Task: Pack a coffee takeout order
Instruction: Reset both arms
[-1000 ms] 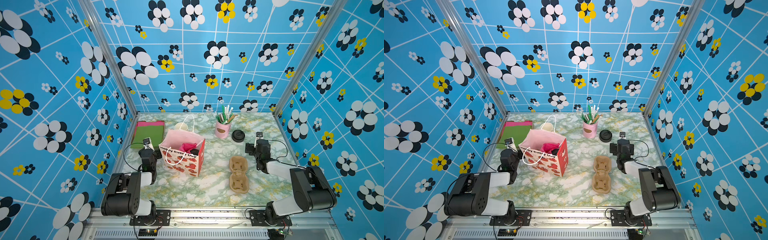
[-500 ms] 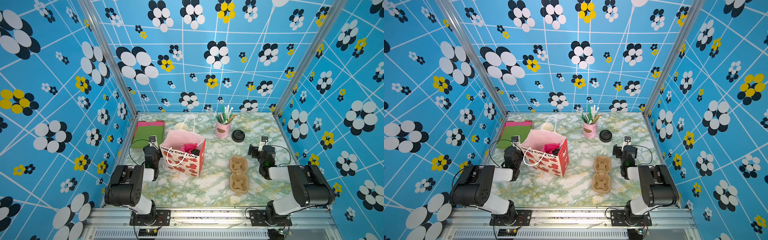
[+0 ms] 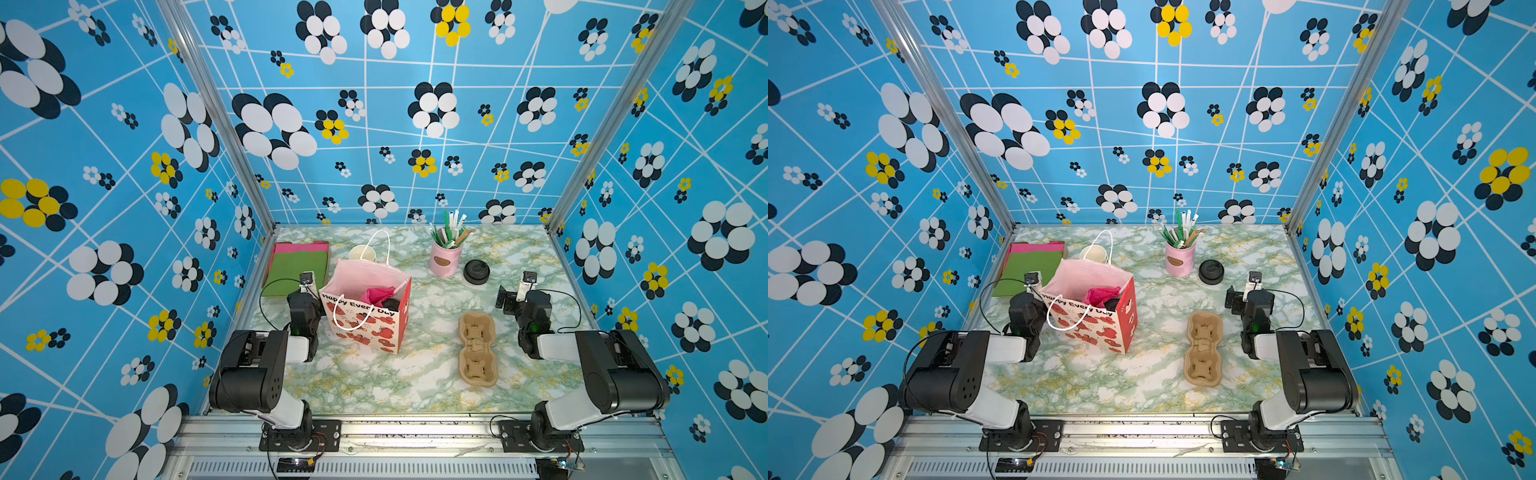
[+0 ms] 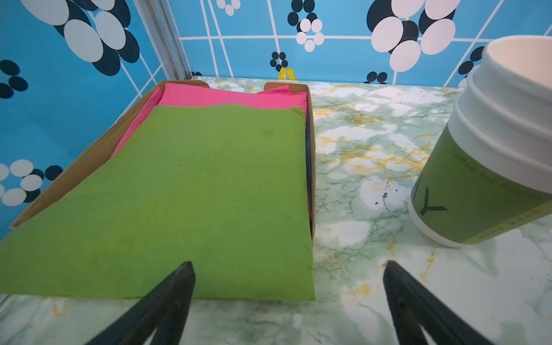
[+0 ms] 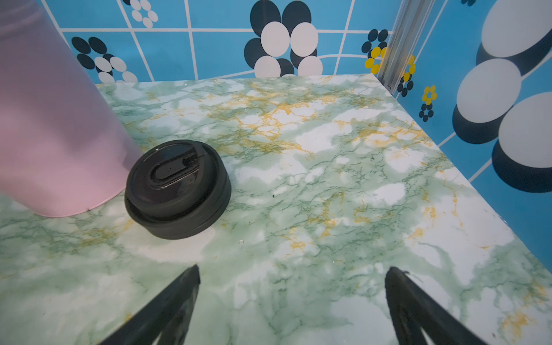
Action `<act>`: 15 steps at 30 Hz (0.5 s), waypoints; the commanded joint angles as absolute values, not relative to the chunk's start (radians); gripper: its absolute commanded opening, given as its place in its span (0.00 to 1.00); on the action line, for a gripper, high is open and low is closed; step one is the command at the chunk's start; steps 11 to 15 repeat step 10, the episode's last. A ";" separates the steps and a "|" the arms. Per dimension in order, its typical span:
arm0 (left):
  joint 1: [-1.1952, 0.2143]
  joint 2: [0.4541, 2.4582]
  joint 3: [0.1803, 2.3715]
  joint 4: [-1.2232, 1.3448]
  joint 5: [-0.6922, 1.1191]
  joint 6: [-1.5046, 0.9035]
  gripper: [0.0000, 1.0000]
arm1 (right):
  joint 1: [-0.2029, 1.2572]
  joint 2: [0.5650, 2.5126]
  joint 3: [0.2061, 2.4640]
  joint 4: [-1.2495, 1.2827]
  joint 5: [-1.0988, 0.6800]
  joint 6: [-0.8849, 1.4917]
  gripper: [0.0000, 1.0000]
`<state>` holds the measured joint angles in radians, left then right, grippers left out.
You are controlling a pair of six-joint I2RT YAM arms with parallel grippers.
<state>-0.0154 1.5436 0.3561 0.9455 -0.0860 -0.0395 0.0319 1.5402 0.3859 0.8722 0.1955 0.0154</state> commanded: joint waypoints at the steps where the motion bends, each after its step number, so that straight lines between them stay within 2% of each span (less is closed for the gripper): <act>1: -0.026 1.546 0.373 0.934 -0.092 -0.024 0.99 | 0.031 1.543 0.388 0.890 0.182 0.028 0.99; 15: -0.032 1.545 0.373 0.932 -0.096 -0.017 0.99 | 0.031 1.543 0.388 0.890 0.183 0.027 0.99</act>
